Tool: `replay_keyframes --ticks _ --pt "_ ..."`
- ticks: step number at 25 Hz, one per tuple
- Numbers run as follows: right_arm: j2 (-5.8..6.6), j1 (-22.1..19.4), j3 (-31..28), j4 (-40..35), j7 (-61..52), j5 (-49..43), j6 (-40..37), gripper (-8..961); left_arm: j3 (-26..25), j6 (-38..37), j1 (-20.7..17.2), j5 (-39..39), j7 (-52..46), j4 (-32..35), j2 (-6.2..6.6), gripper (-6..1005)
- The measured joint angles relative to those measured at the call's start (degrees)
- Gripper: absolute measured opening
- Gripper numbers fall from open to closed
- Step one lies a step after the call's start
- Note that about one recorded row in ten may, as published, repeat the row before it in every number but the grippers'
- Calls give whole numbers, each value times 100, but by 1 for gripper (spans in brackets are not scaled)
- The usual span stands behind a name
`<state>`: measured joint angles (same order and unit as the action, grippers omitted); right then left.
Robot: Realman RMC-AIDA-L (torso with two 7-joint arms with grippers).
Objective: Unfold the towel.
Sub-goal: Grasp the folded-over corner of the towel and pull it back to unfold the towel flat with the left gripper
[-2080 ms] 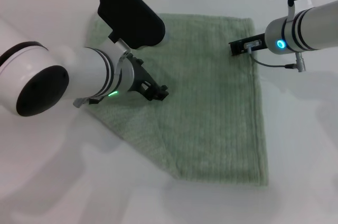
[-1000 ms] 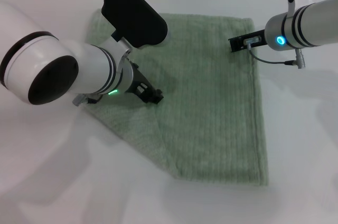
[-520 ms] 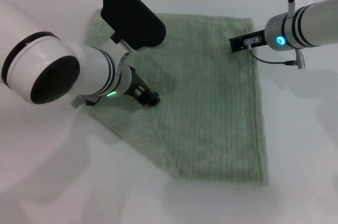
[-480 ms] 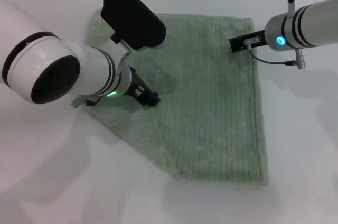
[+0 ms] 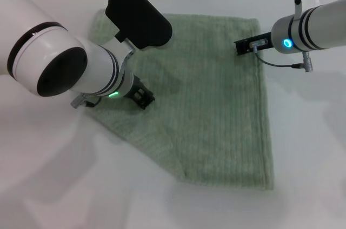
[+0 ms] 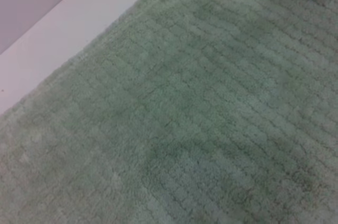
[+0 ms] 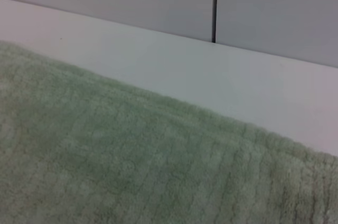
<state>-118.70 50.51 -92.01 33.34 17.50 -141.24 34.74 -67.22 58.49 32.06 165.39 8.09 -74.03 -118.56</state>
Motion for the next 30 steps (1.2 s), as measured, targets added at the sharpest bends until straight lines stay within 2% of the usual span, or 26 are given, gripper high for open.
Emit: replay_keyframes --ticks 3,8,11,16,30 --pt "-2 0 -3 0 0 0 2 0 2 200 -23 2 0 -231 0 579" --pt "-5 2 -18 -3 -1 0 5 0 -19 636 -82 3 -21 -713 1 349" --pt "-5 4 -25 -4 -1 0 6 0 -77 1002 -100 3 -31 -1024 4 143" --pt "-5 1 -10 -14 -2 0 -2 0 -199 1446 -96 3 -39 -1351 8 59" --pt "-5 -16 -1 -25 -1 0 -33 0 -383 2248 -83 12 -44 -1783 8 59"
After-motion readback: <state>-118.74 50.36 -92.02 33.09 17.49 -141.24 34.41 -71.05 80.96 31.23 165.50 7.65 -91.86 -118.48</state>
